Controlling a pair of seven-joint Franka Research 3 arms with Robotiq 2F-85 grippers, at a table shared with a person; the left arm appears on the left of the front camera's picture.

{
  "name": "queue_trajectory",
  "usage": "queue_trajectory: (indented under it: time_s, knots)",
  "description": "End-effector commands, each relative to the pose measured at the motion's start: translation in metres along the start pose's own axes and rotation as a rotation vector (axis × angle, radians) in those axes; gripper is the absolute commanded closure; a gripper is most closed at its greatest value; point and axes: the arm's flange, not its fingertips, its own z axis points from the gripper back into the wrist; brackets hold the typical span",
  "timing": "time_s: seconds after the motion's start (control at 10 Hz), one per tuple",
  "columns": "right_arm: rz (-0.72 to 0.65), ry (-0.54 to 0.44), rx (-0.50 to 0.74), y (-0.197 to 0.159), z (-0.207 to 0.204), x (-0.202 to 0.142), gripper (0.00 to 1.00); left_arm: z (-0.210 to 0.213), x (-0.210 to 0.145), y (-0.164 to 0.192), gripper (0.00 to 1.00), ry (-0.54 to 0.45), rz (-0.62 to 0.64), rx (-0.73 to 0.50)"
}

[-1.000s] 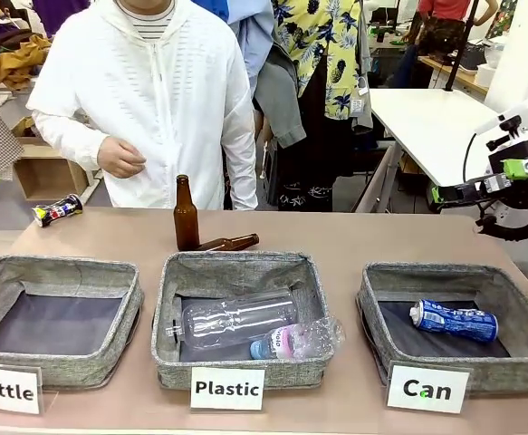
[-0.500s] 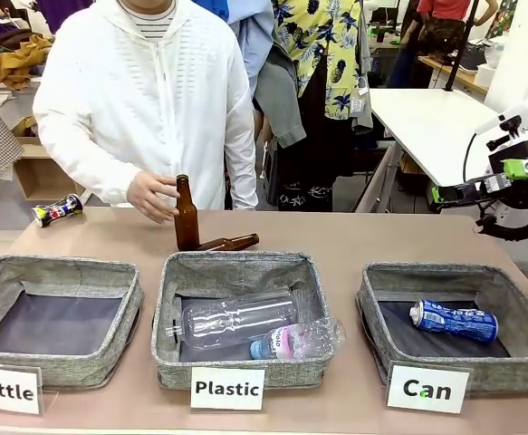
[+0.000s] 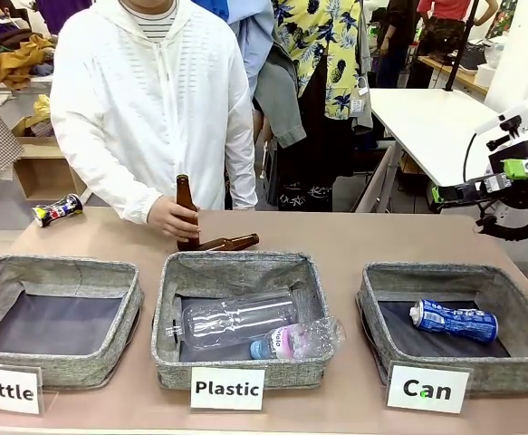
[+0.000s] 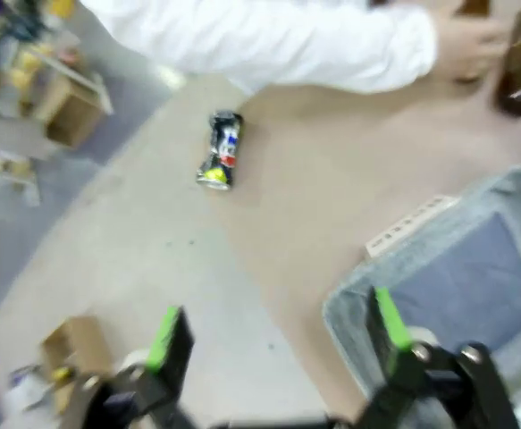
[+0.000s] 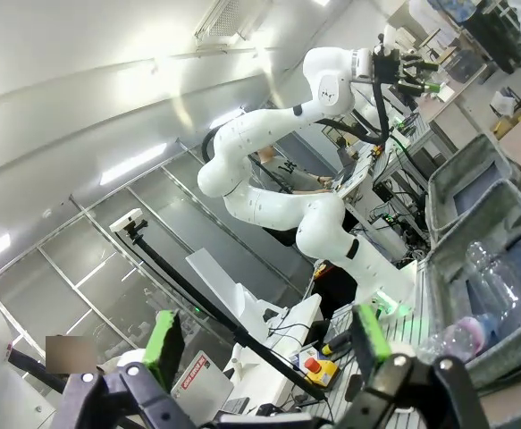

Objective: Sort the can waste into the basket.
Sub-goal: Pick up the can waste from the table and place it in the right Fabric basket.

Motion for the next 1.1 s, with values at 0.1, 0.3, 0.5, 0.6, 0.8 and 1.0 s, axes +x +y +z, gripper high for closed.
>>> queue_trajectory:
  time_s: [0.1, 0.3, 0.5, 0.6, 0.8, 1.0]
  knots:
    - [0.02, 0.016, -0.004, 0.0, 0.003, -0.001, 0.0, 0.032, -0.034, 0.049, 0.0, -0.011, -0.024, -0.188]
    - [0.02, 0.016, -0.004, 0.0, 0.003, -0.001, 0.0, 0.042, -0.063, 0.078, 0.0, -0.066, 0.081, -0.215]
    - [0.02, 0.016, -0.004, 0.0, 0.003, -0.001, 0.0, 0.018, -0.055, 0.08, 0.0, -0.064, 0.084, -0.241]
    - [0.02, 0.016, -0.004, 0.0, 0.003, -0.001, 0.0, 0.002, -0.039, 0.074, 0.0, -0.056, 0.081, -0.245]
    - [0.02, 0.016, -0.004, 0.0, 0.003, -0.001, 0.0, -0.025, -0.003, 0.062, 0.0, -0.031, 0.034, -0.264]
    - [0.02, 0.016, -0.004, 0.0, 0.003, -0.001, 0.0, 0.006, -0.024, 0.102, 0.0, -0.031, 0.082, -0.257]
